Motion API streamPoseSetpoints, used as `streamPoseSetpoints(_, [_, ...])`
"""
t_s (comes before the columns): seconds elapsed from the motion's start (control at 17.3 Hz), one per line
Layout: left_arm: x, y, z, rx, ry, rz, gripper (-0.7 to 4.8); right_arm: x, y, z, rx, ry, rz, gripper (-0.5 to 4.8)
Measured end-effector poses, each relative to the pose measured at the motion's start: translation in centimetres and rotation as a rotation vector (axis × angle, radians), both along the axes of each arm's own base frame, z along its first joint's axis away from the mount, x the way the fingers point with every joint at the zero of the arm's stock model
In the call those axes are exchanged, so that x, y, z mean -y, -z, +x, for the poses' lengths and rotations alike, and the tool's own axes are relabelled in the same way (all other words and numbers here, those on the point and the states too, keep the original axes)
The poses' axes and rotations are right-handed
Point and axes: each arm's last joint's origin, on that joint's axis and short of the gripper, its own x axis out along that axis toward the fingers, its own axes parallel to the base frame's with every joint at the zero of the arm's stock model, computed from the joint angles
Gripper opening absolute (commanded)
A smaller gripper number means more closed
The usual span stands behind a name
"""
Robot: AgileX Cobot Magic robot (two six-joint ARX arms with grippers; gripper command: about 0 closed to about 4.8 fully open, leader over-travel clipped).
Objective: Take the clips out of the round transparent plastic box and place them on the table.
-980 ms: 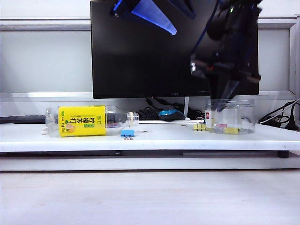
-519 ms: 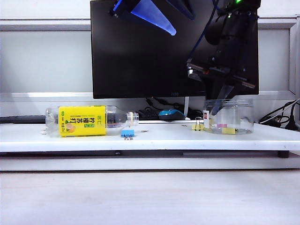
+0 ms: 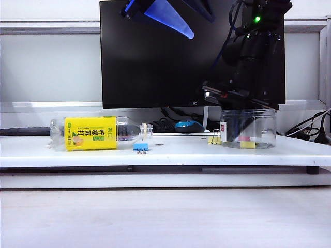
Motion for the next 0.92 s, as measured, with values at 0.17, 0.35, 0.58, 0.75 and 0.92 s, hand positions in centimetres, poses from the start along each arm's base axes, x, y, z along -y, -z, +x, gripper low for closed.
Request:
streamPoseSetpoints(0.17, [0.0, 0.0, 0.0, 0.009, -0.01, 0.007, 2.38, -0.1, 0.1, 0.1, 0.008, 0.0, -0.002, -0.01])
streamPoseSetpoints(0.35, [0.0, 0.0, 0.0, 0.021, -0.004, 0.013, 2.38, -0.1, 0.1, 0.1, 0.0, -0.001, -0.004, -0.01])
streamPoseSetpoints(0.58, [0.0, 0.0, 0.0, 0.034, 0.004, 0.02, 2.38, 0.1, -0.5, -0.5, -0.013, -0.01, -0.01, -0.01])
streamPoseSetpoints(0.75, [0.0, 0.0, 0.0, 0.035, 0.004, 0.02, 2.38, 0.4, -3.1, -1.4, 0.056, -0.009, 0.006, -0.01])
streamPoseSetpoints(0.92, [0.0, 0.0, 0.0, 0.034, 0.005, 0.021, 2.38, 0.7, -4.9, -2.2, 0.095, -0.009, 0.017, -0.01])
